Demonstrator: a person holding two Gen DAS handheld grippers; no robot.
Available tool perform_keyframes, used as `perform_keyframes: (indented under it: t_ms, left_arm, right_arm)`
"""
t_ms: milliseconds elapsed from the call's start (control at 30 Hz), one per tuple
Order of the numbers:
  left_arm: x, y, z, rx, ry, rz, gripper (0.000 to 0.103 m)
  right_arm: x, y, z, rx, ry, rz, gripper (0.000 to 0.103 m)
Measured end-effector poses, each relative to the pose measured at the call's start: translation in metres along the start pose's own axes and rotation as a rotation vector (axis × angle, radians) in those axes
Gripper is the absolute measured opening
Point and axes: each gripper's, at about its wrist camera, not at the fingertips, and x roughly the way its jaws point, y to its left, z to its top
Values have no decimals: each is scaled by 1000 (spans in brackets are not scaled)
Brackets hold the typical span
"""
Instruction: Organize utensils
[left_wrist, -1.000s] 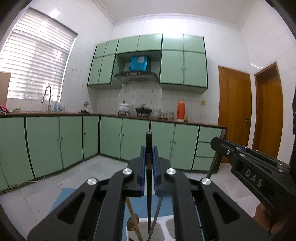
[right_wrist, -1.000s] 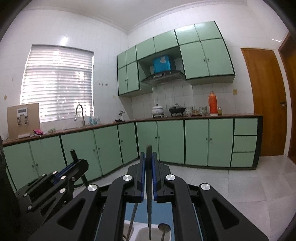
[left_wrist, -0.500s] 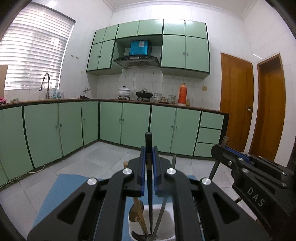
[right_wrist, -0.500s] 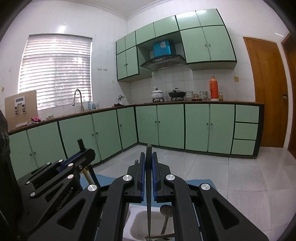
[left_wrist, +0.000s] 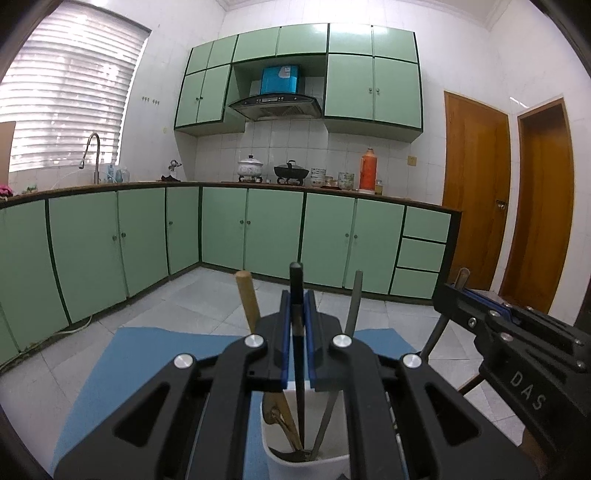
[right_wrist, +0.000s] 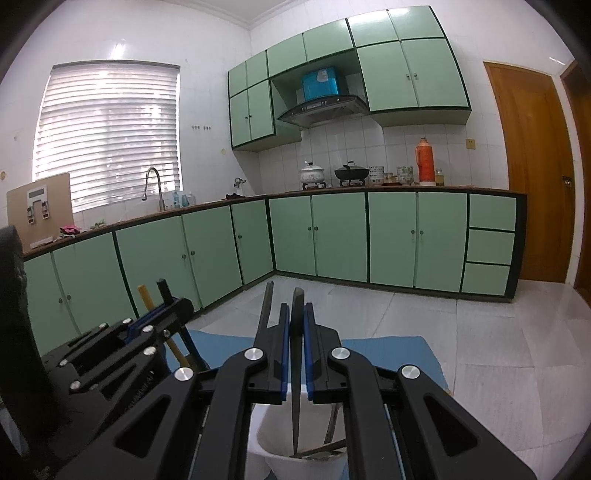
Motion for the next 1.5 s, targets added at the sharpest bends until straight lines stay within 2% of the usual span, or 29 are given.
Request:
perform_keyframes:
  t_ms: [367, 500, 633, 733, 767, 1000, 1100, 1167, 1267, 1500]
  left_arm:
    - [-1, -4, 3, -1, 9, 1, 7]
    - [-8, -3, 4, -8, 0, 1, 8]
    - [-18, -1, 6, -16, -19, 4, 31]
    - [-28, 2, 8, -26, -35, 2, 41]
    - [-33, 4, 8, -28, -43, 2, 44]
    - [-59, 7, 7, -29, -77, 14, 57]
    - [-69, 9, 6, -35, -83, 20, 66]
    - [-77, 10, 5, -37, -88, 30, 76]
    - [-89, 13, 3, -38, -91, 43, 83]
    - [-121, 17, -5, -38, -75, 63, 91]
  right_arm:
    - [-6, -3, 3, 2, 5, -7, 7]
    - [-16, -7, 5, 8, -16, -12, 14]
    - [-27, -14, 6, 30, -31, -21, 26]
    - [-38, -20, 5, 48, -45, -30, 37]
    - [-40, -22, 6, 53, -48, -34, 45]
    - [-67, -33, 7, 82, -78, -33, 53]
    - [-81, -35, 5, 84, -92, -37, 58]
    - [-89, -37, 3, 83, -99, -40, 62]
    - [-101, -39, -1, 82, -105, -48, 68]
    - [-128, -47, -17, 98, -92, -58, 84]
